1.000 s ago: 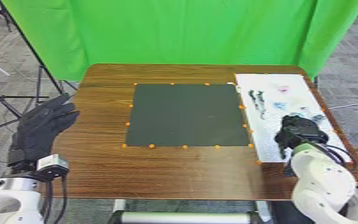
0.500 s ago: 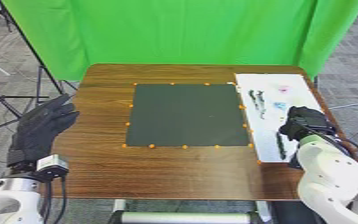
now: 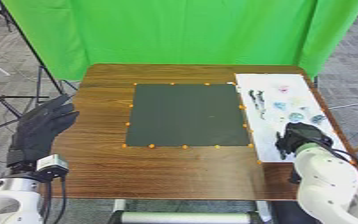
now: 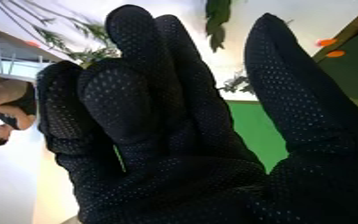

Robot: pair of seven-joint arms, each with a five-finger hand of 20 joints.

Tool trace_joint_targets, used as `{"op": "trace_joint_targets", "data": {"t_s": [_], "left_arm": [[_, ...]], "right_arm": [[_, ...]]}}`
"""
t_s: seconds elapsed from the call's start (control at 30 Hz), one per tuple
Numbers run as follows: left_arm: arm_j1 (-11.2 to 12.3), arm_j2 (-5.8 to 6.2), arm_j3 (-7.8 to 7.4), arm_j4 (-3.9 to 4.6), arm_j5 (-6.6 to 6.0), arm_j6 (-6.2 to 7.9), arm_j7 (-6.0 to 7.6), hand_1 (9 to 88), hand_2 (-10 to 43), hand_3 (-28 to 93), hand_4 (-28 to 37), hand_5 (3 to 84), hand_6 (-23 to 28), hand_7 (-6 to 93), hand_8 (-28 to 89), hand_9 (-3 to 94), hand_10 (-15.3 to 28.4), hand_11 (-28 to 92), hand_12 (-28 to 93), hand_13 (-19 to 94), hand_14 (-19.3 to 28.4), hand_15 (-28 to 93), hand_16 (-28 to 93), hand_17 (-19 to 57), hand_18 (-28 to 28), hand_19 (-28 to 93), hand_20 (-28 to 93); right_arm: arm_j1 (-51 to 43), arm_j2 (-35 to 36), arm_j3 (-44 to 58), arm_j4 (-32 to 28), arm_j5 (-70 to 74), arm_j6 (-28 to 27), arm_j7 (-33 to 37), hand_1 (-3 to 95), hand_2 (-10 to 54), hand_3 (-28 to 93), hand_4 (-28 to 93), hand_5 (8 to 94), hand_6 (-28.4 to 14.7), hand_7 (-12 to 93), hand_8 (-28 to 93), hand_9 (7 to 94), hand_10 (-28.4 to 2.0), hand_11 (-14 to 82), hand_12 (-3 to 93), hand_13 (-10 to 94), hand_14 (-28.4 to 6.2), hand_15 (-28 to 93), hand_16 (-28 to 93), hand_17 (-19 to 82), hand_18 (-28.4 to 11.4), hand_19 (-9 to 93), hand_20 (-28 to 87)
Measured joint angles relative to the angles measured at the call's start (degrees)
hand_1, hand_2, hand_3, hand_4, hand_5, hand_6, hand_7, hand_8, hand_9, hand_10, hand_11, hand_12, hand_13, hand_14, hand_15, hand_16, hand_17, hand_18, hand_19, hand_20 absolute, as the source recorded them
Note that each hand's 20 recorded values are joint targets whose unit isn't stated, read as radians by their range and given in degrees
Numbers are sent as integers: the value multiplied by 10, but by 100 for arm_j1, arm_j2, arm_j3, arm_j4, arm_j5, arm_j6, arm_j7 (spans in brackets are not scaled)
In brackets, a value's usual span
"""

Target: Arrange flowers

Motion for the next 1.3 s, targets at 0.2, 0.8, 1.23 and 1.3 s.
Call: {"op": "trace_joint_targets", "data": {"t_s": [0.2, 0.8, 1.23, 1.3], "left_arm": [[-18, -11, -6, 0, 16, -9, -26, 254, 55, 808, -181, 409, 106, 115, -90, 347, 207, 314, 72, 222, 275, 606, -160, -90, 238, 625, -32], [-95, -86, -23, 6, 74, -72, -121, 255, 57, 813, -178, 410, 105, 116, -91, 348, 206, 314, 71, 223, 275, 606, -160, -90, 238, 624, -32], [-100, -114, -40, 6, 77, -86, -137, 254, 57, 814, -178, 411, 106, 116, -91, 348, 206, 314, 71, 224, 275, 606, -160, -90, 239, 625, -32], [-100, -114, -42, 6, 76, -86, -141, 255, 58, 814, -179, 410, 106, 117, -91, 349, 207, 314, 71, 224, 275, 606, -160, -90, 238, 626, -32]], "right_arm": [[-75, 0, -174, -9, -21, 155, 182, 344, -22, 723, -197, 715, -149, 104, -67, 732, -232, 348, 232, 708, -138, 743, 242, 485, -237, 932, 114], [133, -149, -653, 261, -425, 425, 447, 463, -94, 721, -250, 790, -95, 146, 49, 795, -182, 397, 248, 757, -113, 734, 248, 527, -218, 932, 133], [426, -374, -900, 568, -686, 437, 578, 501, -95, 676, -262, 821, -71, 159, 107, 844, -160, 368, 236, 809, -90, 684, 242, 567, -199, 932, 103], [444, -450, -892, 591, -708, 421, 609, 509, -95, 669, -264, 830, -64, 169, 117, 852, -155, 377, 242, 816, -85, 687, 244, 571, -199, 932, 118]]}}
